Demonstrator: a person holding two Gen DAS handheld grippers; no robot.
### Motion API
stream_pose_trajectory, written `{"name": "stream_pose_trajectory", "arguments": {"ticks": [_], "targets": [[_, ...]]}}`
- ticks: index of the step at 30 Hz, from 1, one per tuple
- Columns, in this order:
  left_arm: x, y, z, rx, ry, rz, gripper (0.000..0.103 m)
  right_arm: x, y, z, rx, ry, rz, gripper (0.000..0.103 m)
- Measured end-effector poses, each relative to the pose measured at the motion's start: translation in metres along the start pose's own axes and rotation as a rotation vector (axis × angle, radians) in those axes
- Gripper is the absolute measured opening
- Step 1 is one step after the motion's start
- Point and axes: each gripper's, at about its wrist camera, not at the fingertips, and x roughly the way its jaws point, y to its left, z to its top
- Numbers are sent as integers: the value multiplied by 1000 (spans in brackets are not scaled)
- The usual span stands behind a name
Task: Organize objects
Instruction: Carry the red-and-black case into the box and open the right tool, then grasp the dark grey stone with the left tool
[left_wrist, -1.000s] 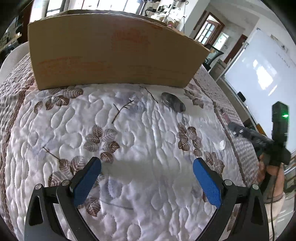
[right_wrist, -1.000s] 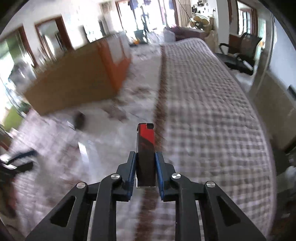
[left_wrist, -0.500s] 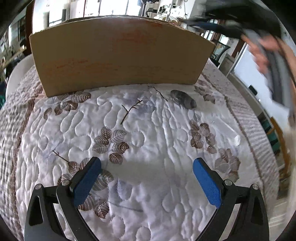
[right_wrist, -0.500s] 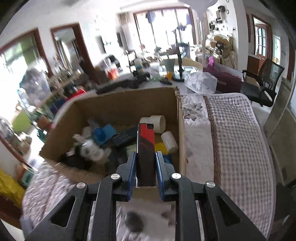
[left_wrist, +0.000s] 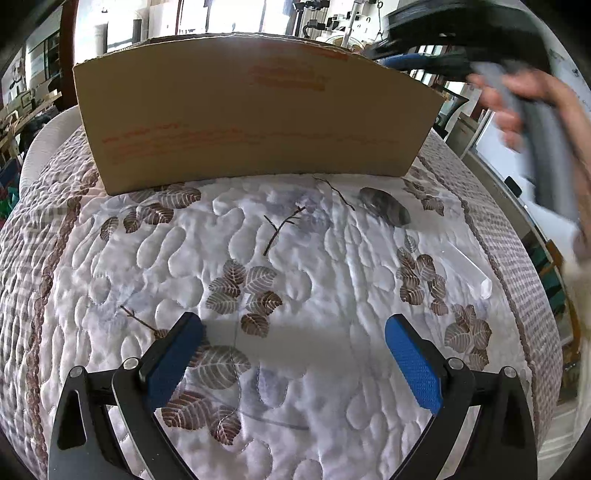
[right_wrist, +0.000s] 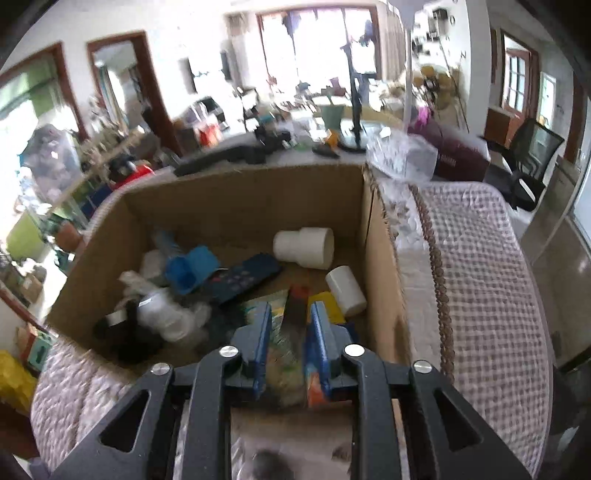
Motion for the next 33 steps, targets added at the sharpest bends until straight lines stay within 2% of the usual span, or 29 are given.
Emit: {"name": "stream_pose_trajectory", "arguments": {"ticks": [6,10,14,17,19,23,26,28,29,30,31,32,33], "targets": [[1,-1,0,26,-5,25,100,-71,-4,-73,-80,-99,-83,103],[-2,3,5,7,-28,-17,99,-89,-37,-138,47,-90,-73,103],[-4,-6,6,-5,-23,-55,99,-74,-68,-182,183,-29,-110,103],[-2,-23,14,34,2,-53,99,-63,-76,-196,203,6,-136,103],[1,-39,23,74,9,-23,99,-63,-74,-197,177,-10,-158,103],[23,-68,55,93,30,-8,96,-59,-76,-200,186,1,-135,103],[48,-86,75,78,53,13,82,-54,-78,-202,196,19,-149,103],[67,-91,84,42,95,43,68,-55,-82,-203,213,14,-140,103],[71,-94,87,40,88,64,66,-56,-84,-204,222,10,-143,103],[72,-100,88,73,71,93,48,-57,-85,-204,230,7,-145,103],[74,-104,88,109,89,109,36,-59,-87,-204,237,2,-144,103],[72,-108,87,147,90,123,29,-60,-90,-204,248,-2,-141,103],[69,-108,86,157,107,107,26,-61,-92,-204,258,-5,-136,103]]}}
